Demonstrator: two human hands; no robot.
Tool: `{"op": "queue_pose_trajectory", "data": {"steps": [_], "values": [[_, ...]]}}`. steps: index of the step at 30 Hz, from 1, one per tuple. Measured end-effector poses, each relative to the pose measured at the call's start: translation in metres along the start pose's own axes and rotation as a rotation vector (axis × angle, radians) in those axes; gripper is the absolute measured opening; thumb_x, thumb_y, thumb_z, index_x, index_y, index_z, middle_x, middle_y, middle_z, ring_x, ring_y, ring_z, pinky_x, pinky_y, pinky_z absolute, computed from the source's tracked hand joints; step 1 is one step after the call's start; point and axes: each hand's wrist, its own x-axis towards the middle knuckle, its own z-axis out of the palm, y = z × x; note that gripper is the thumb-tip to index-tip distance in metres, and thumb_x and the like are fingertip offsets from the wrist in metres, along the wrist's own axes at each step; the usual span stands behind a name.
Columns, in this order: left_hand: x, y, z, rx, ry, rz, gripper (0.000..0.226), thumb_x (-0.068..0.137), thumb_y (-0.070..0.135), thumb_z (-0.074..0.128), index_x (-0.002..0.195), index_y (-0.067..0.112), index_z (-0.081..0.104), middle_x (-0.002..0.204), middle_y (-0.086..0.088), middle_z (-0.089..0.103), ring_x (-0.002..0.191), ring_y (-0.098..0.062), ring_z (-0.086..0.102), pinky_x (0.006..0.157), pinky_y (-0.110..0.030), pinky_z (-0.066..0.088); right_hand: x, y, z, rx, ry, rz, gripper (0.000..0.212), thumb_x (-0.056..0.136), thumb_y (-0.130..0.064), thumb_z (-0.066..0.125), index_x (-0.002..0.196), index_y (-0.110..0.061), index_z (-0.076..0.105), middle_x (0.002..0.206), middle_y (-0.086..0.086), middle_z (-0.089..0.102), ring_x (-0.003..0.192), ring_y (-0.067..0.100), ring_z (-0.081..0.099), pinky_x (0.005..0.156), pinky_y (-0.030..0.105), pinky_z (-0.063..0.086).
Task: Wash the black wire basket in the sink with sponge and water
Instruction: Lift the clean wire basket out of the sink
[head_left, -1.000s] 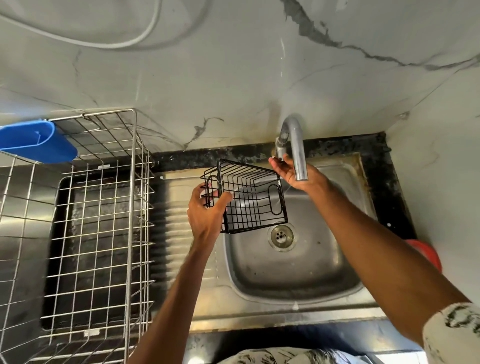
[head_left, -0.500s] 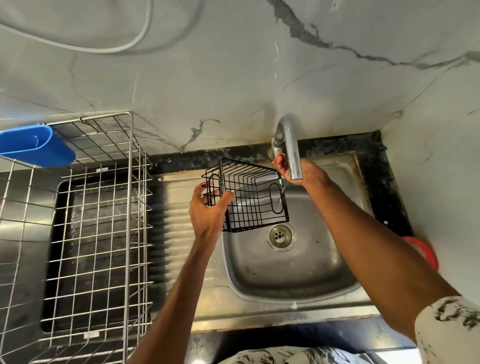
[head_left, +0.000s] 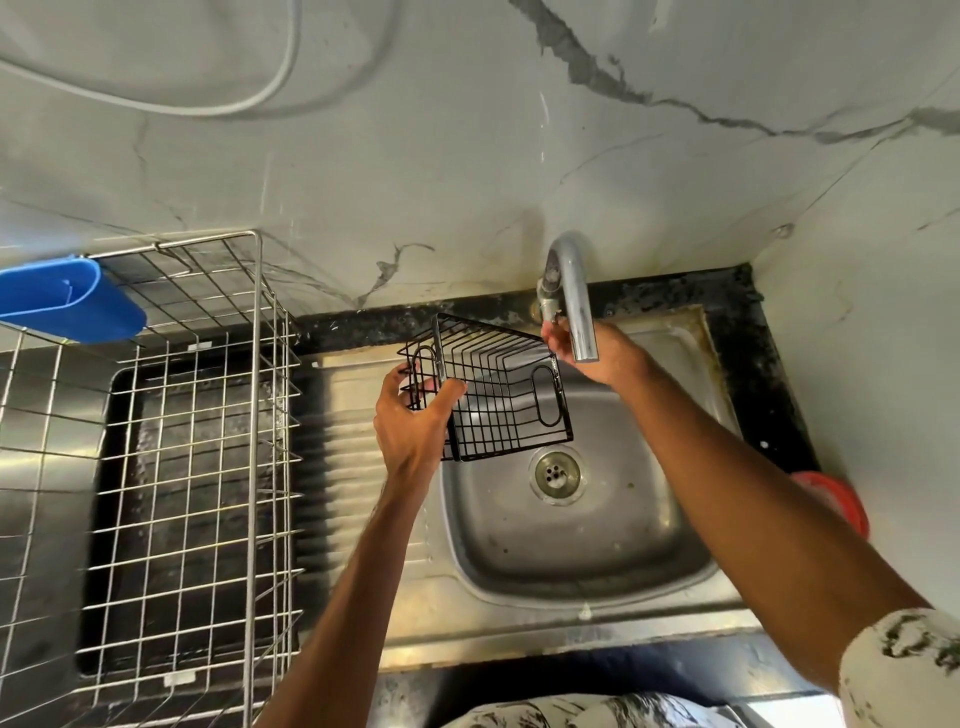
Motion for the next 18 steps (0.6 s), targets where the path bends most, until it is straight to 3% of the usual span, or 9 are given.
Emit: {"op": "queue_pose_trajectory", "data": {"steps": [2,4,7,9,11,13,15,16,18], "values": [[-0.002,0.003,-0.002,0.031,-0.016,-0.008,0.087,0.051,0.075,0.085,0.126,0.042,0.056,0.119,0.001,0.071,0.111,-0.027,0.069,0.092,-0.055,0.059,-0.013,0.015,-0.013,-0.431,0.033,-0.197,0.024,0.101,-0.016,0.056,0.119,0.0,0.06,0.109,0.018,0.071,0.093,0.025,0.072,0.086,0.039,0.06],[-0.009,0.013,-0.003,0.058,-0.039,-0.025,0.092,0.054,0.07,0.083,0.132,0.033,0.053,0.117,0.002,0.067,0.11,-0.026,0.068,0.092,-0.054,0.059,-0.036,0.034,-0.024,-0.695,0.027,-0.354,0.032,0.095,-0.018,0.068,0.124,-0.006,0.063,0.114,0.01,0.073,0.104,0.022,0.071,0.092,0.036,0.058],[-0.023,0.028,-0.003,0.136,-0.085,-0.08,0.102,0.054,0.069,0.077,0.139,0.022,0.045,0.109,0.007,0.06,0.105,-0.023,0.065,0.089,-0.051,0.06,-0.08,0.07,-0.03,-0.745,-0.219,-0.422,0.033,0.089,-0.028,0.075,0.12,-0.019,0.068,0.124,-0.002,0.071,0.118,0.016,0.066,0.103,0.036,0.051],[-0.034,0.036,-0.002,0.174,-0.114,-0.125,0.103,0.054,0.069,0.077,0.136,0.018,0.042,0.11,-0.001,0.064,0.097,-0.024,0.069,0.078,-0.047,0.064,-0.111,0.095,-0.028,-0.826,-0.361,-0.442,0.037,0.088,-0.039,0.076,0.121,-0.024,0.069,0.128,-0.008,0.069,0.122,0.012,0.062,0.105,0.034,0.048],[-0.045,0.044,-0.003,0.194,-0.139,-0.173,0.105,0.054,0.07,0.079,0.135,0.015,0.04,0.109,-0.009,0.067,0.087,-0.025,0.074,0.058,-0.034,0.061,-0.138,0.116,-0.021,-0.953,-0.418,-0.519,0.035,0.088,-0.039,0.077,0.12,-0.026,0.071,0.121,-0.014,0.071,0.115,0.005,0.065,0.099,0.026,0.05],[-0.054,0.052,-0.006,0.173,-0.163,-0.223,0.109,0.052,0.076,0.082,0.131,0.01,0.045,0.107,-0.01,0.07,0.073,-0.02,0.075,0.051,-0.028,0.057,-0.155,0.131,-0.014,-1.017,-0.37,-0.681,0.027,0.089,-0.035,0.077,0.115,-0.027,0.072,0.101,-0.021,0.073,0.092,0.0,0.07,0.079,0.019,0.053],[-0.062,0.057,-0.011,0.142,-0.187,-0.24,0.11,0.051,0.08,0.084,0.124,0.006,0.05,0.111,-0.009,0.069,0.073,-0.017,0.073,0.048,-0.025,0.059,-0.164,0.138,-0.01,-0.96,-0.288,-0.829,0.012,0.094,-0.035,0.071,0.105,-0.031,0.07,0.085,-0.019,0.072,0.073,0.002,0.069,0.064,0.021,0.05],[-0.068,0.062,-0.015,0.094,-0.206,-0.246,0.099,0.057,0.076,0.085,0.119,0.006,0.052,0.112,-0.011,0.068,0.077,-0.018,0.073,0.049,-0.024,0.059,-0.166,0.138,-0.007,-0.915,-0.255,-0.886,0.005,0.095,-0.036,0.068,0.101,-0.036,0.068,0.082,-0.015,0.072,0.071,0.005,0.069,0.062,0.023,0.051],[-0.079,0.068,-0.024,-0.084,-0.285,-0.263,0.072,0.071,0.062,0.086,0.112,0.009,0.061,0.105,-0.015,0.075,0.082,-0.024,0.076,0.067,-0.036,0.066,-0.175,0.132,0.002,-0.798,-0.173,-0.929,0.004,0.097,-0.033,0.065,0.094,-0.035,0.067,0.078,-0.009,0.072,0.069,0.008,0.069,0.061,0.024,0.054]]}}
